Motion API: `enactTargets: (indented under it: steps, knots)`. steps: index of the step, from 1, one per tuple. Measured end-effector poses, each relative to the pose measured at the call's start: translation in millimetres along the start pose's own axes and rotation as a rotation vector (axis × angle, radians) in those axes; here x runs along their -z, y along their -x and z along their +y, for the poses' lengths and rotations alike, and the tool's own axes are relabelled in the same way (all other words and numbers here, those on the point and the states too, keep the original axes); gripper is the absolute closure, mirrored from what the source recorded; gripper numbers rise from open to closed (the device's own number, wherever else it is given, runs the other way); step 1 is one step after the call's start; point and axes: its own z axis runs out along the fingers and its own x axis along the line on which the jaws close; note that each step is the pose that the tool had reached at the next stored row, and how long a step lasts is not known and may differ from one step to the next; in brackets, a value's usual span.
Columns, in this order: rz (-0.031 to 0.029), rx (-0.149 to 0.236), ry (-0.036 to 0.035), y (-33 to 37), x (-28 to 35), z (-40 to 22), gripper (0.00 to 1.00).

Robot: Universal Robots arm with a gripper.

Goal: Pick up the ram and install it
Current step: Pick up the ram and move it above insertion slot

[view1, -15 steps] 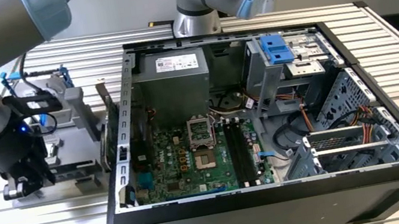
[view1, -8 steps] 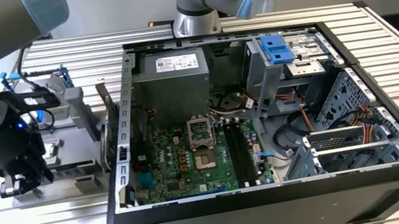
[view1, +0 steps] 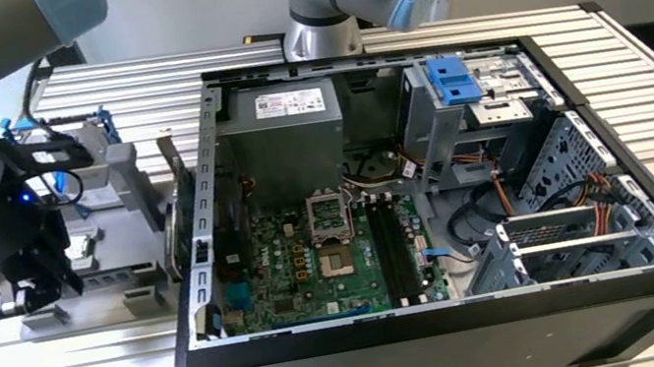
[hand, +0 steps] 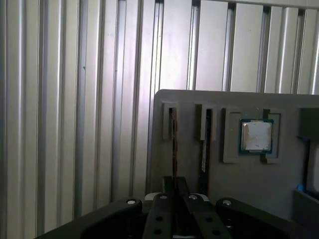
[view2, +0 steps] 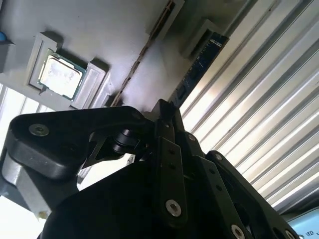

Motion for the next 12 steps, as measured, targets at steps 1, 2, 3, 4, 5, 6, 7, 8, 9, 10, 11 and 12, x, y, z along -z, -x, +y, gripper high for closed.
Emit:
enactTargets:
  steps: [1,2,3,4,5,6,7,8,9,10,11,12]
  knots:
    - [-0.0001,0.0,-0.0001,0.1,1.5,0.0,1.0]
    - [0.0,0.0,0.0,0.1,2.9,0.0,1.0]
    - [0.0,0.0,0.0,0.2,4.2,0.0,1.0]
    - [0.0,0.0,0.0,0.3,5.6,0.0,1.0]
    - [-0.0001,0.0,-0.0001,0.3,6.9,0.0,1.0]
    - [0.0,0.0,0.0,0.4,8.1,0.0,1.0]
    - [0.0,0.0,0.0001,0.4,9.1,0.0,1.0]
    - [0.0,0.0,0.0,0.5,10.2,0.0,1.0]
    - [0.0,0.0,0.0001,0.5,11.3,0.0,1.0]
    - [0.0,0.0,0.0,0.6,12.5,0.0,1.0]
    - [0.0,0.0,0.0,0.6,13.6,0.0,1.0]
    - [0.0,0.0,0.0,0.7,14.8,0.0,1.0]
